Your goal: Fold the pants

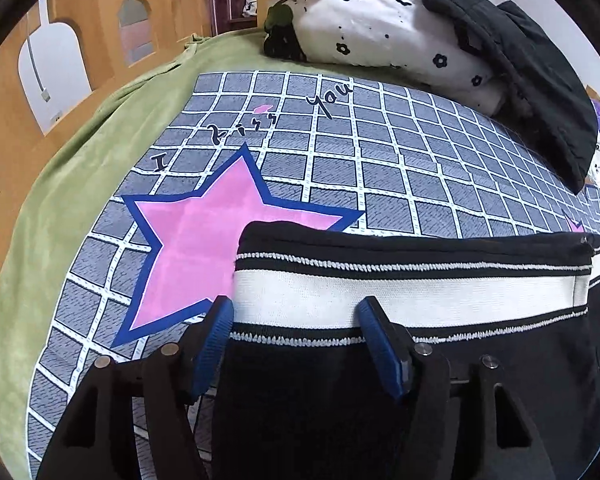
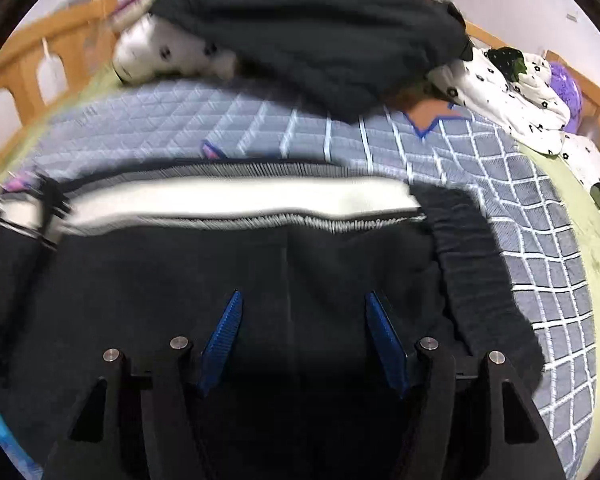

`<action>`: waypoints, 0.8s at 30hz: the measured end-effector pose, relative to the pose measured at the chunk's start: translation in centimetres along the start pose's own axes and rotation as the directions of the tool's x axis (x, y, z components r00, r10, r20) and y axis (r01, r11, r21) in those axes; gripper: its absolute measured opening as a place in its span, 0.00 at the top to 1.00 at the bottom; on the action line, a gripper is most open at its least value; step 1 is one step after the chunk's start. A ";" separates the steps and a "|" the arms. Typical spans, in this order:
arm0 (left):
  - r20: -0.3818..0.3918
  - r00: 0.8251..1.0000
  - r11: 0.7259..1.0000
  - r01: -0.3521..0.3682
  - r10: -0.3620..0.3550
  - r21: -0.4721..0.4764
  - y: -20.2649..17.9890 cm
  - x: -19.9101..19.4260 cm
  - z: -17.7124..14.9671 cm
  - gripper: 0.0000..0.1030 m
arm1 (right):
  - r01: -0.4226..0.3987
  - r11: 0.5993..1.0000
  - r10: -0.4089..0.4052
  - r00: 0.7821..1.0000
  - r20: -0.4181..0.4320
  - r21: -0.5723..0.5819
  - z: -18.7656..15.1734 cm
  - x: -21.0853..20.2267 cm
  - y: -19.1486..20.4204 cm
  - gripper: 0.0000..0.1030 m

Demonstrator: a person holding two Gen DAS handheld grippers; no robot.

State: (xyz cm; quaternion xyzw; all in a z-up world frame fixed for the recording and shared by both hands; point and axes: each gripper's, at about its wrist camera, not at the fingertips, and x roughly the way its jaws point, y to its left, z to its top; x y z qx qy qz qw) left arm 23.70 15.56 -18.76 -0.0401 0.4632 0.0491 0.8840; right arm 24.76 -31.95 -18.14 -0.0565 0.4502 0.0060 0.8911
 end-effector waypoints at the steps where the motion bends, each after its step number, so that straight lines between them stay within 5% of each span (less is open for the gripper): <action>1: 0.002 1.000 1.000 0.000 0.000 -0.004 0.0 0.2 0.0 0.36 | 0.026 0.999 -0.025 0.999 0.020 -0.033 0.0 0.2 0.4 0.40; 10: 0.029 0.998 0.998 0.054 -0.054 -0.026 0.2 -1.2 0.4 0.36 | -0.067 0.996 0.065 0.997 0.045 0.059 1.1 -1.7 0.1 0.40; 17: 0.025 1.000 0.999 0.012 -0.011 -0.029 -0.1 -0.1 -0.1 0.35 | -0.010 0.999 0.009 1.000 0.028 0.039 0.5 0.3 2.0 0.39; 24: 0.051 0.997 0.996 0.053 -0.049 -0.073 0.6 -2.6 -1.0 0.37 | -0.029 0.994 0.026 0.999 0.022 0.108 0.3 -1.4 1.1 0.39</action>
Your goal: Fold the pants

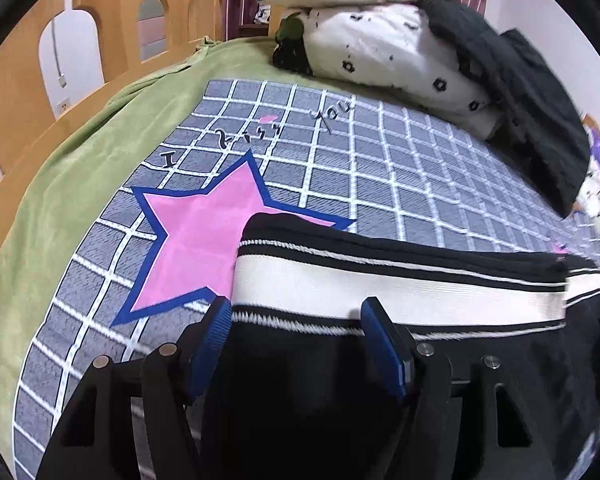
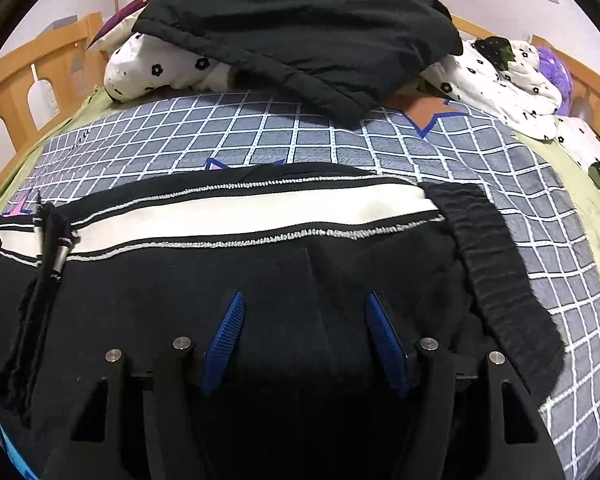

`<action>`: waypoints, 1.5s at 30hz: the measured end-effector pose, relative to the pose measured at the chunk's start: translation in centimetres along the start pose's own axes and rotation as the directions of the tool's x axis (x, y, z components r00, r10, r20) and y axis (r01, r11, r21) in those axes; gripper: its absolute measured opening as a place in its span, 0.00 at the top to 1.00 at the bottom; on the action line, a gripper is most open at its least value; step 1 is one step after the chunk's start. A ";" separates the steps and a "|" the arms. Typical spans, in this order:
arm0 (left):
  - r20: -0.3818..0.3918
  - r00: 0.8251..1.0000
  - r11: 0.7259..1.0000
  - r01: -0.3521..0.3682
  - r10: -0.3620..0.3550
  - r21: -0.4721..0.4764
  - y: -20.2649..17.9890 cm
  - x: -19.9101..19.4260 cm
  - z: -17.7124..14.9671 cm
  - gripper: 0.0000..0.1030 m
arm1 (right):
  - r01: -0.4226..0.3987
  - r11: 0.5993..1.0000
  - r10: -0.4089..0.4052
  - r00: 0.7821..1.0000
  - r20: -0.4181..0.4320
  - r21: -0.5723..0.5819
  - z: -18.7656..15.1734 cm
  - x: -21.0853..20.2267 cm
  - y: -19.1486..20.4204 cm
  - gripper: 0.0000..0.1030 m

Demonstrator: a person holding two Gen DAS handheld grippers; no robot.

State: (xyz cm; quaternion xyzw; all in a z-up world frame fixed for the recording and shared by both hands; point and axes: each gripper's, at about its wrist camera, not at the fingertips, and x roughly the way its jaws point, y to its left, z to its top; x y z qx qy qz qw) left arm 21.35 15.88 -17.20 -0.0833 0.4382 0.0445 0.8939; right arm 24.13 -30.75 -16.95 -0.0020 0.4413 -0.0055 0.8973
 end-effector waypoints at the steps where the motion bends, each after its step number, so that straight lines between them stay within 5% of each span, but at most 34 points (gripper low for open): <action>1: 0.004 1.000 1.000 0.004 -0.004 0.002 -0.1 -0.6 -0.2 0.37 | 0.003 1.000 -0.003 1.000 0.014 0.000 0.0 -0.8 0.0 0.39; 7: 0.027 0.999 0.998 0.021 -0.023 0.054 -1.7 -4.4 -1.6 0.37 | 0.032 0.996 -0.044 0.987 0.153 0.077 -0.2 -5.7 -0.5 0.41; 10: 0.050 0.995 0.996 0.090 -0.090 -0.002 -1.0 -6.7 -3.0 0.37 | -0.052 0.991 0.028 0.980 0.196 0.120 -0.5 -8.9 -1.0 0.41; 13: 0.113 0.976 0.977 0.196 -0.186 -0.085 0.7 -9.3 -5.5 0.37 | -0.099 0.987 0.074 0.979 0.190 0.128 -1.5 -10.5 -0.9 0.41; 20: 0.067 0.984 0.965 0.178 -0.168 -0.195 4.1 -9.8 -11.4 0.37 | -0.126 0.976 0.112 0.990 0.089 0.175 -4.2 -9.7 -0.1 0.41; 25: -0.031 0.971 0.945 0.222 -0.236 -0.242 5.9 -7.3 -13.0 0.38 | -0.108 0.983 0.095 0.991 0.095 0.147 -4.0 -9.6 1.4 0.41; 29: -0.011 0.961 0.935 0.265 -0.276 -0.235 5.9 -7.0 -13.6 0.38 | -0.091 0.990 0.082 0.993 0.087 0.108 -3.6 -9.5 2.7 0.41; 33: 0.013 0.975 0.948 0.218 -0.221 -0.232 5.2 -6.7 -13.3 0.45 | -0.069 0.994 0.062 0.995 0.081 0.089 -3.6 -9.4 3.2 0.41; 38: 0.043 0.987 0.950 0.160 -0.154 -0.268 5.2 -7.6 -12.6 0.78 | -0.044 0.996 0.040 0.998 0.057 0.082 -3.9 -8.8 2.9 0.41; 43: 0.172 0.985 0.999 0.010 -0.005 -0.031 0.0 -11.6 -10.6 0.84 | -0.037 0.995 0.030 0.997 0.072 0.097 -4.5 -9.5 0.9 0.41; 45: 0.195 0.981 1.000 0.006 -0.004 -0.011 -1.9 -12.9 -9.1 0.85 | -0.041 0.993 0.033 0.996 0.078 0.109 -4.7 -9.8 -0.1 0.41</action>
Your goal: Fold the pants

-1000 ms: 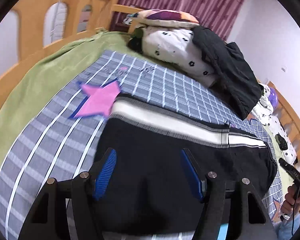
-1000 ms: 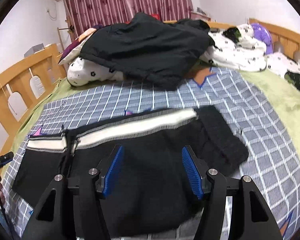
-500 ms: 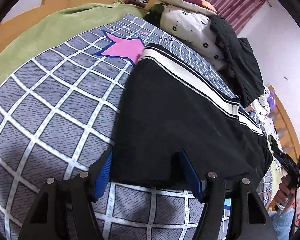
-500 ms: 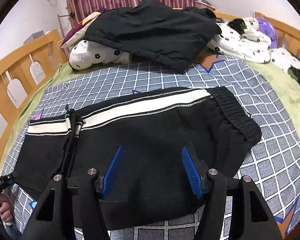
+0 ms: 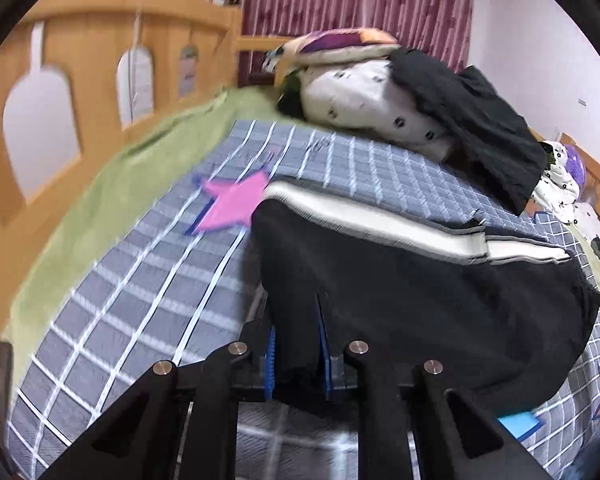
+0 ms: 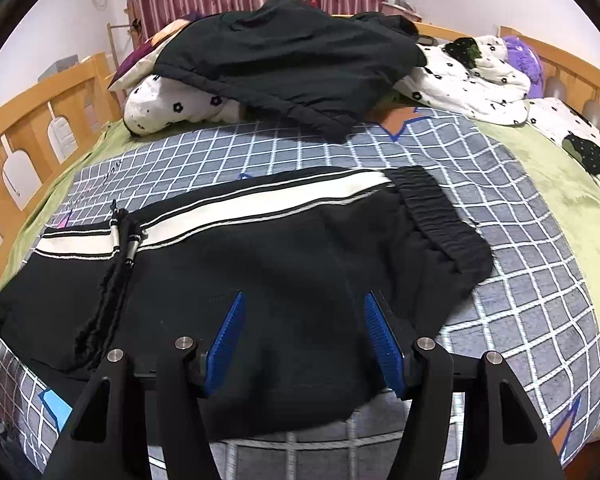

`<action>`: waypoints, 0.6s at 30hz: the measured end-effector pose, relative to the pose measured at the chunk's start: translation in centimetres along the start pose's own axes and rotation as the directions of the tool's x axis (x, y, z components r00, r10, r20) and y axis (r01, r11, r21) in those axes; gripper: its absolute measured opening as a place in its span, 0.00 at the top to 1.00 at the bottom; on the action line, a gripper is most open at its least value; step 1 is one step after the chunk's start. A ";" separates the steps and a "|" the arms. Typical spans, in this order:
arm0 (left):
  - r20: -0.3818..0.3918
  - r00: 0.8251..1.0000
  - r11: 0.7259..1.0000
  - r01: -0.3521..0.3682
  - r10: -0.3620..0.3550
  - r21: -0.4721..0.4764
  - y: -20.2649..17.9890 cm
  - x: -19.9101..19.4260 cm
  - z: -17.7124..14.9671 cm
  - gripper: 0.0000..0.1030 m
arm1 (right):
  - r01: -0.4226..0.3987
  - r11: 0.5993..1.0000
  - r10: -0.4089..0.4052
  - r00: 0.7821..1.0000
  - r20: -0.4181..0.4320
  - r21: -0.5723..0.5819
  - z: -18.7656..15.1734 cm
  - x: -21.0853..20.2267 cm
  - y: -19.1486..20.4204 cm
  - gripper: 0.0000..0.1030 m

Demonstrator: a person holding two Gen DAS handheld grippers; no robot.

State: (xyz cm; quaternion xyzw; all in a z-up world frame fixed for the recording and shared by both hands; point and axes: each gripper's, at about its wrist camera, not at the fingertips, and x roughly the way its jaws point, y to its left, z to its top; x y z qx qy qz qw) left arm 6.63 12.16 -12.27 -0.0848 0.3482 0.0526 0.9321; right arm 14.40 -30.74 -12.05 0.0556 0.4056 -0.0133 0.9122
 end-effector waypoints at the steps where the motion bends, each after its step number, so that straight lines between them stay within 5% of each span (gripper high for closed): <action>1: 0.004 1.000 1.000 0.019 -0.019 -0.003 -0.8 -0.4 0.7 0.85 | 0.002 1.000 -0.002 1.000 0.005 0.009 -0.1 -0.3 -0.8 0.41; 10: 0.088 0.983 0.963 0.135 -0.159 0.235 -15.9 -3.6 3.6 0.86 | 0.060 0.996 -0.063 0.997 0.048 0.066 -1.1 -2.4 -7.0 0.41; 18: -0.054 0.941 0.874 0.331 -0.334 0.356 -28.2 -0.7 -1.4 0.86 | 0.069 0.982 -0.080 0.995 0.059 0.179 -1.6 -3.0 -12.5 0.41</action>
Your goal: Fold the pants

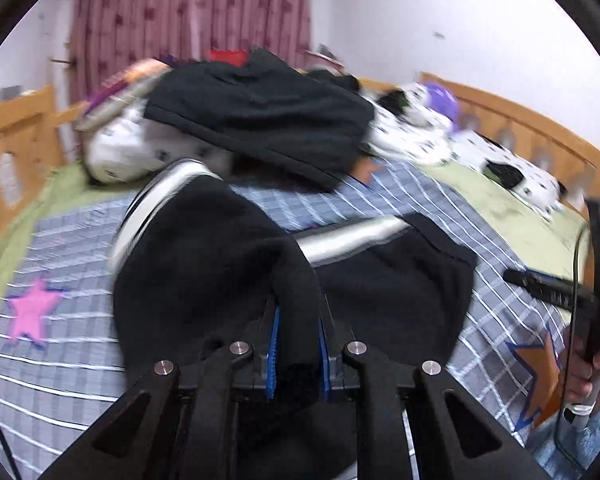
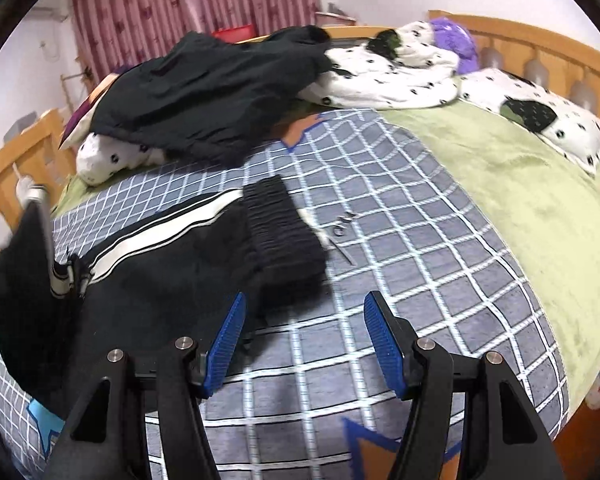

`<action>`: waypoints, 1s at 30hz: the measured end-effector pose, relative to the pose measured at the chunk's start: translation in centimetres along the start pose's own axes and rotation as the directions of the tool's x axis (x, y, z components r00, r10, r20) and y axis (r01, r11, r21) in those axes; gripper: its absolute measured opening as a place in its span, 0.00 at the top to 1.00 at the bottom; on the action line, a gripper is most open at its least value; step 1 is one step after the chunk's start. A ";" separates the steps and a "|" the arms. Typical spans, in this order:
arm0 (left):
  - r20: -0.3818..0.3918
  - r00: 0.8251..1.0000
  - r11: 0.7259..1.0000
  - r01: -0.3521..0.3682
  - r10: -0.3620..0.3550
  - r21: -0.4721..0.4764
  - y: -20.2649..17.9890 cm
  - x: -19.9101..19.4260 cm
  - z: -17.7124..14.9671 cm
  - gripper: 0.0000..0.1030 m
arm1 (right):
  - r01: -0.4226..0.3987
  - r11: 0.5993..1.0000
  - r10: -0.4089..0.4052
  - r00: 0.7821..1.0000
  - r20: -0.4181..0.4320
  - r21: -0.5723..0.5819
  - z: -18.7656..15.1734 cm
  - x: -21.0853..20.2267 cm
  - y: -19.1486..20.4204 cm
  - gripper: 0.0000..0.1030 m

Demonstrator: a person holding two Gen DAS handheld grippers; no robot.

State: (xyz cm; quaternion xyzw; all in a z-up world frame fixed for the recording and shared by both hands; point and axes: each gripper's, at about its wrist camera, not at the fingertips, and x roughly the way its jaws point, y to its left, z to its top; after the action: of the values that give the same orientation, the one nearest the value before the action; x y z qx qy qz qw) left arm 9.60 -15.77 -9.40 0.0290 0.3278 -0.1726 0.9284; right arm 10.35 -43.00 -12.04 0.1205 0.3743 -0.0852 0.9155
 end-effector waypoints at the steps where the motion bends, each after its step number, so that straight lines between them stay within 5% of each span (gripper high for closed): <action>1: -0.024 0.999 0.999 0.040 -0.040 -0.016 -0.6 1.4 -0.7 0.86 | 0.004 1.000 -0.004 1.000 -0.007 0.012 0.0 0.2 -0.6 0.41; 3: -0.062 0.994 0.996 0.082 -0.084 -0.045 -1.1 3.2 -2.2 0.86 | -0.002 1.000 0.002 1.000 -0.017 0.028 -0.1 0.4 -1.2 0.41; 7: -0.073 0.995 0.998 0.062 -0.063 -0.010 -1.4 3.2 -3.6 0.84 | -0.041 0.998 0.044 0.998 -0.050 0.055 -0.3 0.9 -1.5 0.41; 10: -0.064 0.992 0.994 0.105 -0.108 -0.035 0.2 0.6 -3.5 0.70 | -0.113 0.993 0.116 0.991 -0.074 0.041 -0.5 1.2 0.1 0.41; 13: -0.031 0.999 0.999 0.044 -0.044 -0.024 2.1 -2.2 -3.7 0.38 | -0.189 0.982 0.186 0.979 -0.086 -0.030 -0.6 1.3 3.5 0.41; 14: -0.009 1.000 1.000 0.005 -0.005 -0.026 3.0 -3.2 -4.0 0.38 | -0.216 0.975 0.211 0.973 -0.092 -0.047 -0.5 1.3 4.5 0.41; 16: -0.006 0.998 0.998 -0.056 0.056 -0.031 4.3 -4.1 -4.7 0.38 | -0.303 0.950 0.293 0.948 -0.126 -0.071 -0.6 1.6 7.0 0.39; 20: -0.093 0.985 0.983 -0.155 0.146 -0.101 8.0 -4.2 -7.2 0.38 | -0.465 0.885 0.448 0.865 -0.227 -0.024 -1.0 3.1 11.4 0.39; 26: -0.111 0.985 0.974 -0.153 0.135 -0.165 10.5 -5.1 -9.4 0.35 | -0.464 0.885 0.422 0.836 -0.352 -0.041 -2.5 6.8 16.1 0.39; 29: -0.116 0.989 0.980 -0.112 0.093 -0.166 10.5 -5.2 -10.0 0.35 | -0.486 0.874 0.441 0.788 -0.431 0.006 -3.7 9.0 17.1 0.41; 30: -0.128 0.990 0.982 -0.080 0.059 -0.169 10.7 -5.1 -10.4 0.35 | -0.502 0.865 0.463 0.771 -0.437 0.031 -4.0 9.6 17.2 0.52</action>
State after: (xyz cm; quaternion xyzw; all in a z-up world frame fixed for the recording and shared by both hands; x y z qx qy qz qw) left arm 3.37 -2.45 -15.02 -0.0298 0.3968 -0.1087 0.9109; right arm 18.69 -26.07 -18.84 0.1879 0.5266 0.1977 0.8052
